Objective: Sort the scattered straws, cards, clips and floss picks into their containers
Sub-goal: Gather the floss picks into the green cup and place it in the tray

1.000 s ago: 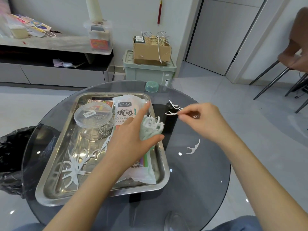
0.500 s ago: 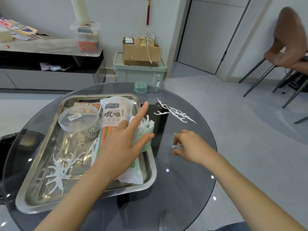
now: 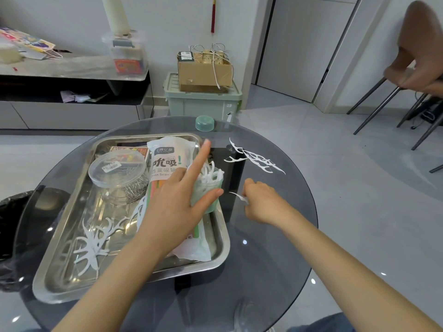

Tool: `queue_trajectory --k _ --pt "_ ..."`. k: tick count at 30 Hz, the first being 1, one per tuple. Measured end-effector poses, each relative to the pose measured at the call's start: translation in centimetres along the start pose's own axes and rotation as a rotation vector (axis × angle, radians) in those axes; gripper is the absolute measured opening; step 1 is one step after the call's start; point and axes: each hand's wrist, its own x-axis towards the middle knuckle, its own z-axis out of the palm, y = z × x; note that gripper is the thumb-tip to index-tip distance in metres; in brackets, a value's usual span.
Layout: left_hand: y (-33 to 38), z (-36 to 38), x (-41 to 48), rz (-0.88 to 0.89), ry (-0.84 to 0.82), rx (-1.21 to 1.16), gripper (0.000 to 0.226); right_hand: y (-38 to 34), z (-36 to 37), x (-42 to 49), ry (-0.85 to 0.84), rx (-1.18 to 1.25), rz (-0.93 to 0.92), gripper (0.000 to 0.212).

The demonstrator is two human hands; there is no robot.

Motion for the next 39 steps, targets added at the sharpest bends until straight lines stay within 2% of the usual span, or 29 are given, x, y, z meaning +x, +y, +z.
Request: queue_trajectory --k 3,6,8,10,13,15,18,22,27,32,36,39 --pt "-0.4 -0.1 0.1 -0.018 0.026 -0.035 0.100 1.1 -0.8 0.5 -0.096 0.126 0.046 0.028" --pt "-1.0 0.0 0.3 -0.094 0.011 -0.025 0.114 1.8 -0.6 1.0 -0.099 0.193 0.007 0.015" --pt "-1.2 0.0 0.5 -0.123 0.004 0.027 0.109 2.1 -0.2 1.1 -0.044 0.210 -0.048 0.007" --pt "-1.2 0.0 0.7 -0.133 0.012 0.074 0.091 2.2 -0.4 1.0 0.072 0.299 -0.098 0.014" --pt "-1.1 0.0 0.9 -0.140 0.029 0.049 0.073 1.6 -2.8 -0.1 0.244 0.778 -0.177 0.019" --pt "-1.0 0.0 1.0 -0.149 0.047 0.044 0.071 0.9 -4.5 -1.2 0.296 0.891 -0.282 0.017" --pt "-0.7 0.0 1.0 -0.168 0.032 0.033 0.070 -0.5 -5.4 -3.0 0.289 0.836 -0.392 0.011" --pt "-0.5 -0.1 0.9 -0.188 0.004 0.020 0.071 -2.0 -5.0 -3.6 0.388 0.642 -0.439 0.010" --pt "0.1 -0.2 0.6 -0.186 -0.018 0.035 0.067 -3.5 -4.0 -3.5 0.334 0.623 -0.504 0.019" --pt "0.4 -0.4 0.6 -0.191 -0.001 -0.004 0.063 -4.6 -3.5 -3.4 0.500 0.734 -0.499 0.011" --pt "0.2 -0.4 0.6 -0.204 0.002 -0.016 0.063 -4.6 -3.5 -3.4 0.481 0.725 -0.546 0.009" --pt "0.1 -0.5 1.0 -0.212 0.022 -0.043 0.062 -2.1 -4.9 -1.9 0.585 0.876 -0.446 0.010"
